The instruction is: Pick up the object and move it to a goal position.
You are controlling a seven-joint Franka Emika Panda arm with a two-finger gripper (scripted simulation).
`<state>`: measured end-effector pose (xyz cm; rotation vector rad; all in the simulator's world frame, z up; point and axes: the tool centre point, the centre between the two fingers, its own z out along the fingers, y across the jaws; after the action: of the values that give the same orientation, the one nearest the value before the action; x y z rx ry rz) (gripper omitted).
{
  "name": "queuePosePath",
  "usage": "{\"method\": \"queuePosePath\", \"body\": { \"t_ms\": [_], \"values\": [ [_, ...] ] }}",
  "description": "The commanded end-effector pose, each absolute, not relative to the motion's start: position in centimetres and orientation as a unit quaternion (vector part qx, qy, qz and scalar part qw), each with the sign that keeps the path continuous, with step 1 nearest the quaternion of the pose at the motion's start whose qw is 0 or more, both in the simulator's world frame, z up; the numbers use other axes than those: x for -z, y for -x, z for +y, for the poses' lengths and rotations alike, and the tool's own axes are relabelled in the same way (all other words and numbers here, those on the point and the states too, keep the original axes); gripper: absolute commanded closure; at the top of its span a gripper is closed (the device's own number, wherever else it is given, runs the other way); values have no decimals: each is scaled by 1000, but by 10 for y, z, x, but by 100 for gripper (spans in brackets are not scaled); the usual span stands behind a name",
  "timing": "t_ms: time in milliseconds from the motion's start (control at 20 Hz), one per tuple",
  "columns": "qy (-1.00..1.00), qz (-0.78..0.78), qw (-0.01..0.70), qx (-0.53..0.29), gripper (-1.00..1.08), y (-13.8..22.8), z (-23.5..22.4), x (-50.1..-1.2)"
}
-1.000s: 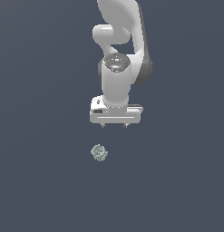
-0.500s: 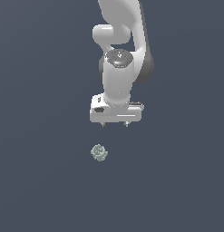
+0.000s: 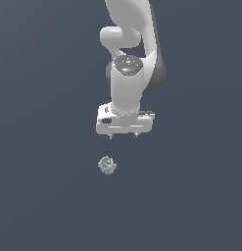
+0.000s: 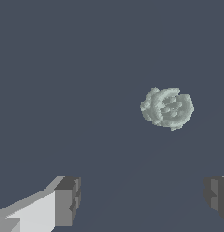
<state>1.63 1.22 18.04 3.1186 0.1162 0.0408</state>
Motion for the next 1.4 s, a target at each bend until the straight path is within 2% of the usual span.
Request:
{"method": "queuePosePath", "body": {
  "t_ms": [0,1350],
  "values": [
    [-999,50,11,-12,-92,-18,11,-178],
    [-940,342,9,0,-92,-65,-32,-132]
  ]
}}
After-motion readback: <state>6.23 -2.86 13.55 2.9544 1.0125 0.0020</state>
